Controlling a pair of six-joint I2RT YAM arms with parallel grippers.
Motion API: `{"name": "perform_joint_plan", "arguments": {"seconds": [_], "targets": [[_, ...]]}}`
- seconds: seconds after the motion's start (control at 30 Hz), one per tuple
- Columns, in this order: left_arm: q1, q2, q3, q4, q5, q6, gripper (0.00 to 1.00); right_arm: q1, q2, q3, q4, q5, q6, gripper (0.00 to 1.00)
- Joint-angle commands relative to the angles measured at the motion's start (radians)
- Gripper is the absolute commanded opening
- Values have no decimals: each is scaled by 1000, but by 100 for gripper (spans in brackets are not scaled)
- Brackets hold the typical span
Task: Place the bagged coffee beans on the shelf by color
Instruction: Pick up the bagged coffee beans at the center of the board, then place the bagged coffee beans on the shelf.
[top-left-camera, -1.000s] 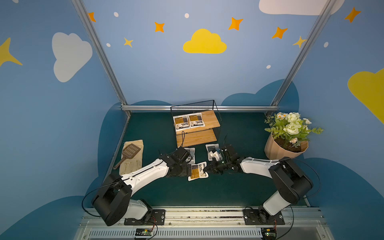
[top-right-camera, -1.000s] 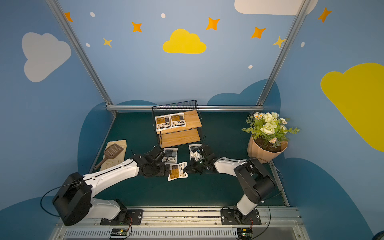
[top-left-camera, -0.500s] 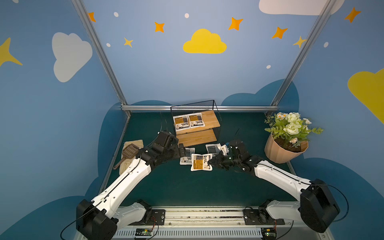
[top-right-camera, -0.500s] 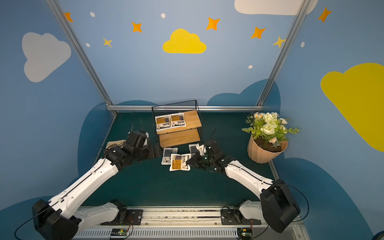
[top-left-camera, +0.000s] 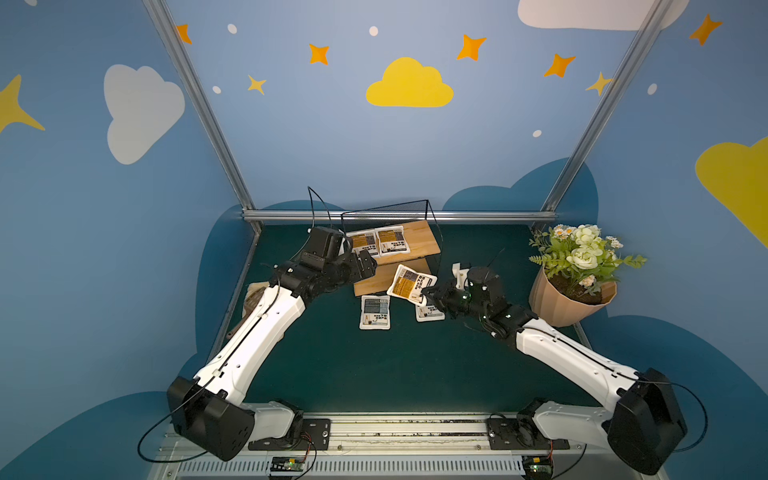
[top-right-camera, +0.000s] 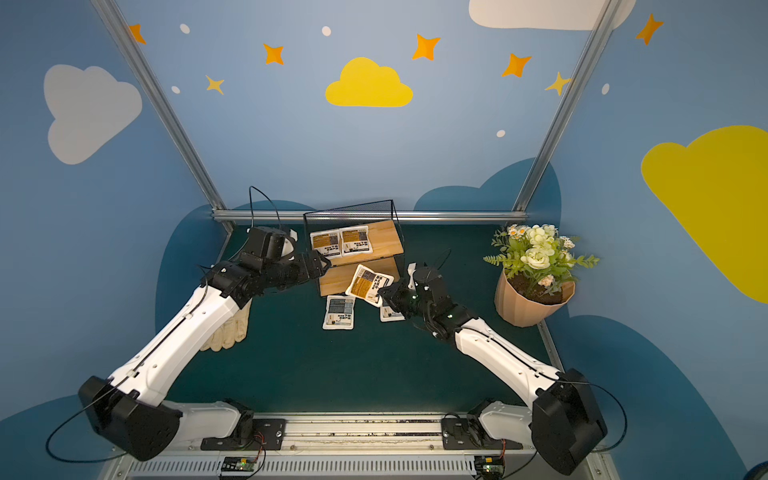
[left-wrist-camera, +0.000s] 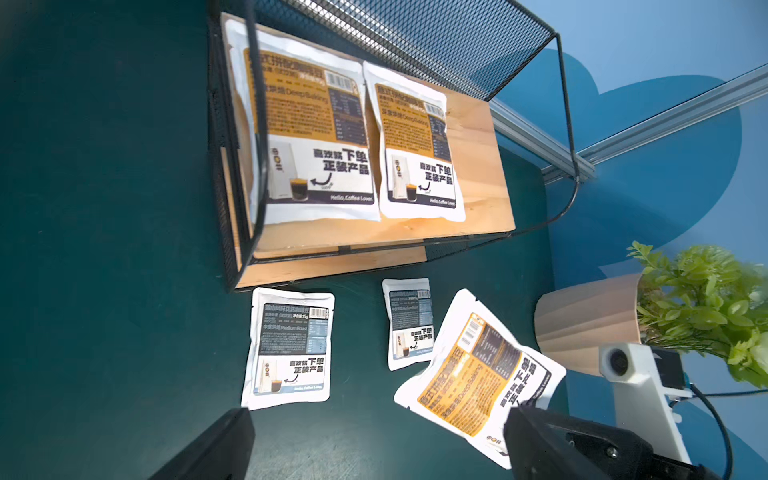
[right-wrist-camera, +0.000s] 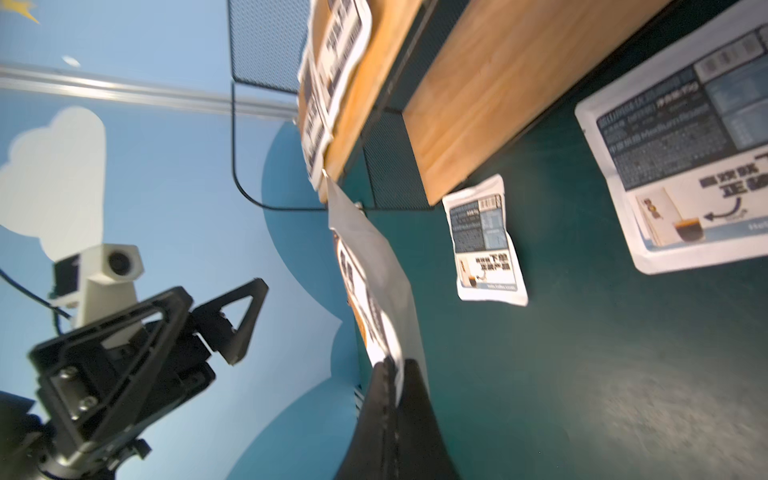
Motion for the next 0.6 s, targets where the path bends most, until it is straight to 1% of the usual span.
{"name": "perform_joint_plan", "arguments": {"seconds": [0.0, 0.13, 0.33, 0.57], "targets": [[8, 53, 59, 34, 57, 2, 100, 2, -3, 32, 87, 181, 78, 0], [11, 125, 113, 82, 92, -15, 100, -3, 60, 89, 130, 275, 91, 0], [11, 225, 226, 80, 110, 2, 100, -14, 214, 199, 231, 326, 128, 0], [17, 265, 277, 62, 95, 27, 100, -12, 414, 319, 396, 382, 237, 0]]}}
